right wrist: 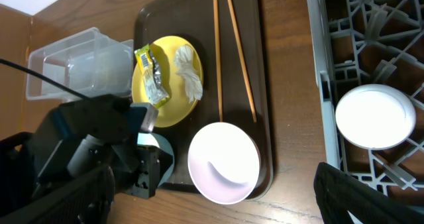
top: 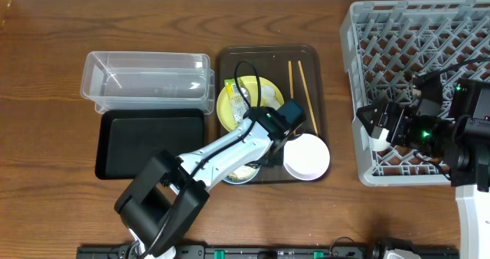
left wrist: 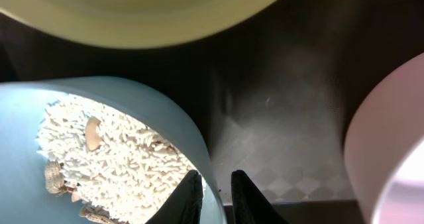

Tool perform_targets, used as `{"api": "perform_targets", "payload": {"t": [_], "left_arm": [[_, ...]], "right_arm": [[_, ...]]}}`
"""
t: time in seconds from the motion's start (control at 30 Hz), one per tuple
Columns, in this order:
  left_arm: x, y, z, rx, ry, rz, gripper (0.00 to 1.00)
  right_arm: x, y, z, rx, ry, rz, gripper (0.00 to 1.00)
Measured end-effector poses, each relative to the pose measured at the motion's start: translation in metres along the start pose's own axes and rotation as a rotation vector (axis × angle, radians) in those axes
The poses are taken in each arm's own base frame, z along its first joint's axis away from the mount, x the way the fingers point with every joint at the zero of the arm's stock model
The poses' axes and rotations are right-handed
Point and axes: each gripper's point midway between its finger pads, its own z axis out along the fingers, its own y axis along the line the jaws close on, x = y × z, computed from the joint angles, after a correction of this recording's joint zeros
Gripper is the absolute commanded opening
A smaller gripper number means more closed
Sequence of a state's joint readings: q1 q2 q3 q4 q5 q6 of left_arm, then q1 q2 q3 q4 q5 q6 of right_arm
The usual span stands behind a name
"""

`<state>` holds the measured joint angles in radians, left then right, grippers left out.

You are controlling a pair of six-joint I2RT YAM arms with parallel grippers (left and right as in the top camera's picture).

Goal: Sort waste into correct bins and load items into the dishwasher rack
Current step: 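Grasp the blue rice bowl with the left gripper and lift it, then tip the blue bowl over the black tray to pour out rice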

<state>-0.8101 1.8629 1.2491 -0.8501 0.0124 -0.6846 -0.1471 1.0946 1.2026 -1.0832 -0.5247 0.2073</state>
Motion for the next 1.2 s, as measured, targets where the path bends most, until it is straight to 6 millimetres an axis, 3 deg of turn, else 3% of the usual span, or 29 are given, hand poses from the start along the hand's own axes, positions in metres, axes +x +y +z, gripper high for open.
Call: {"api": "perform_targets", "payload": {"t": [0.07,0.3,0.4,0.5,0.63,0.7,0.8,0.97,1.2], "left_arm": [[0.001,0.000,0.002,0.001,0.000,-0.004,0.07],[0.012,0.003,0.002,-0.020,0.030,0.025,0.06],[0.018,0.010,-0.012,-0.034,0.053,0.026,0.06],[0.010,0.013,-0.045,0.041,0.006,0.007,0.06],[-0.016,0.023,-0.113,0.242,-0.124,-0.058,0.06],[-0.028,0.040,-0.143,0.332,-0.179,-0.100,0.06],[-0.037,0.073,-0.168,0.433,-0.202,-0.168,0.06],[-0.044,0.119,-0.172,0.601,-0.143,-0.255,0.06],[-0.036,0.161,-0.149,0.923,-0.099,-0.332,0.06]], "right_arm": [[0.000,0.000,0.000,0.000,0.000,0.000,0.93],[0.000,0.000,0.000,0.000,0.000,0.000,0.93],[0.000,0.000,0.000,0.000,0.000,0.000,0.93],[0.000,0.000,0.000,0.000,0.000,0.000,0.93],[0.000,0.000,0.000,-0.001,0.000,0.000,0.93],[0.000,0.000,0.000,-0.001,0.000,0.000,0.93],[0.000,0.000,0.000,-0.001,0.001,0.000,0.93],[0.000,0.000,0.000,-0.002,0.000,0.000,0.93],[0.000,0.000,0.000,-0.003,0.001,0.000,0.93]]}}
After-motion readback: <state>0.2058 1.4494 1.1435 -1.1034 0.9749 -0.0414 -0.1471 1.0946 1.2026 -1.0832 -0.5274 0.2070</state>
